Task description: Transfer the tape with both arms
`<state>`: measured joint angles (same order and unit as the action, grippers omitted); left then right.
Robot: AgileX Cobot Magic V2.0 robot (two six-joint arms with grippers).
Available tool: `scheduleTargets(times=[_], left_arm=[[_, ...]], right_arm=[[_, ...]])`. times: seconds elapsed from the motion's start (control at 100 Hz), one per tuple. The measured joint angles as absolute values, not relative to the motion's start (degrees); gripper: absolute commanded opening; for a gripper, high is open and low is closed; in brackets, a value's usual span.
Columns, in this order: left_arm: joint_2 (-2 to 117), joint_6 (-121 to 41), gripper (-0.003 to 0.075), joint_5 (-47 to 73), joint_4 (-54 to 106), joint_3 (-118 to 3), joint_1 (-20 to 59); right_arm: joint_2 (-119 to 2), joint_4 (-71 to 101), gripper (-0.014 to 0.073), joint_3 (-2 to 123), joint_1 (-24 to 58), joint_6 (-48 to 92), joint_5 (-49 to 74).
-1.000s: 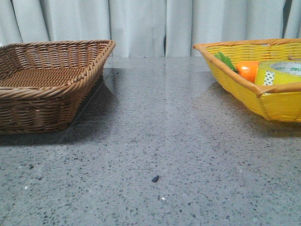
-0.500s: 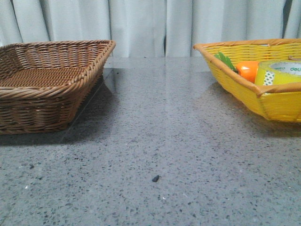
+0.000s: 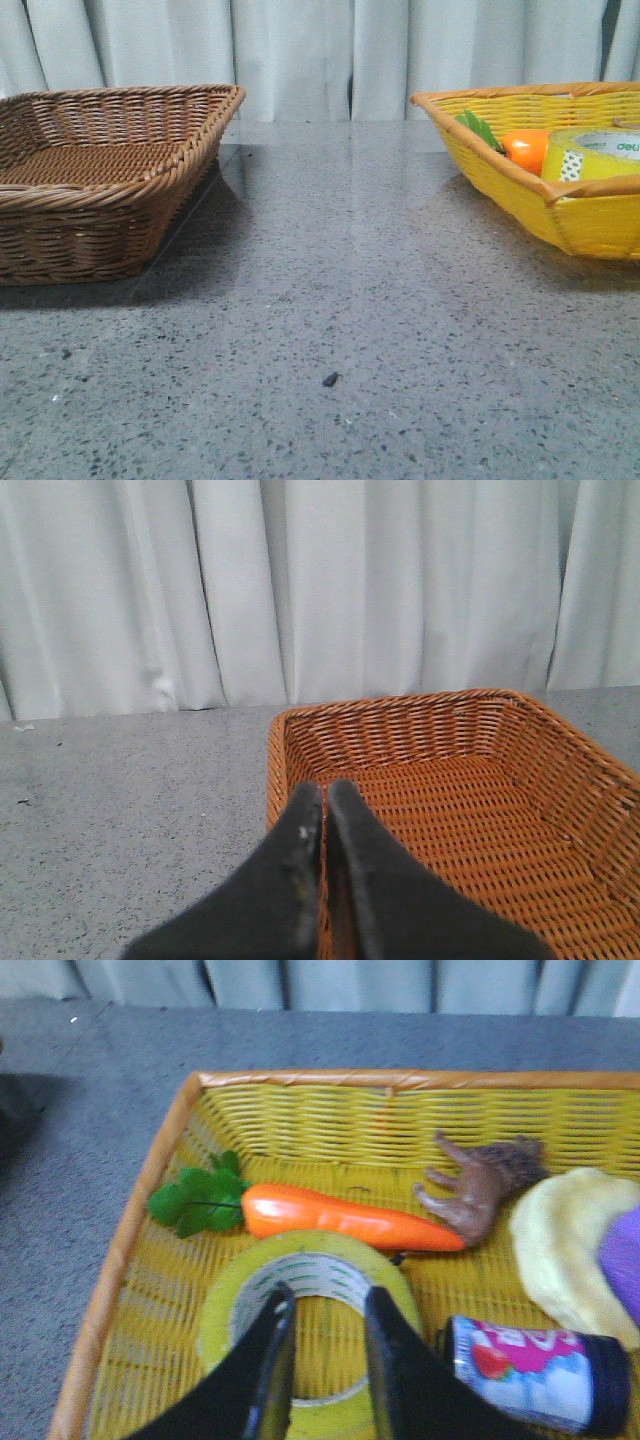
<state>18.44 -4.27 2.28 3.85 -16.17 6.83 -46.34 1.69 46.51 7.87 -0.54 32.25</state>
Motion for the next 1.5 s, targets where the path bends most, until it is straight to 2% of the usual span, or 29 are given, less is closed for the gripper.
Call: scheduleTargets(times=[0.06, 0.13, 0.28, 0.48, 0.98, 1.08, 1.29, 1.5], left_arm=[[18.4, -4.3, -0.0021, 2.3, 3.9, -16.2, 6.8], [18.4, -4.3, -0.0021, 2.3, 3.9, -16.2, 6.8], [18.4, -4.3, -0.0021, 2.3, 3.9, -16.3, 6.8], [18.4, -4.3, -0.0021, 2.3, 4.3, -16.3, 6.8], [18.4, -4.3, -0.0021, 1.4, 4.4, -16.3, 6.8], [18.4, -4.3, -0.0021, 1.2, 4.5, -16.3, 6.8], [18.4, -4.3, -0.0021, 1.0, 4.5, -16.3, 6.8], [18.4, -4.3, -0.0021, 1.0, 4.5, -16.3, 6.8]], right_arm=[[-49.6, 1.8, 0.0391, 48.7, 10.6, -0.5, 33.6], [-53.6, 1.9, 0.0422, 50.8, 13.7, -0.5, 35.1], [-62.8, 2.0, 0.0423, 55.4, 17.6, -0.5, 40.4], [-72.6, 2.0, 0.0423, 62.1, 18.0, -0.6, 48.7], [-81.1, 2.0, 0.0417, 64.4, 18.0, -2.0, 52.7], [-82.2, 2.0, 0.0360, 64.4, 17.9, -2.3, 51.9], [-83.3, 2.1, 0.0123, 64.4, 15.8, -2.4, 51.5], [-83.3, 2.2, -0.0043, 64.5, 15.2, -2.4, 51.3]])
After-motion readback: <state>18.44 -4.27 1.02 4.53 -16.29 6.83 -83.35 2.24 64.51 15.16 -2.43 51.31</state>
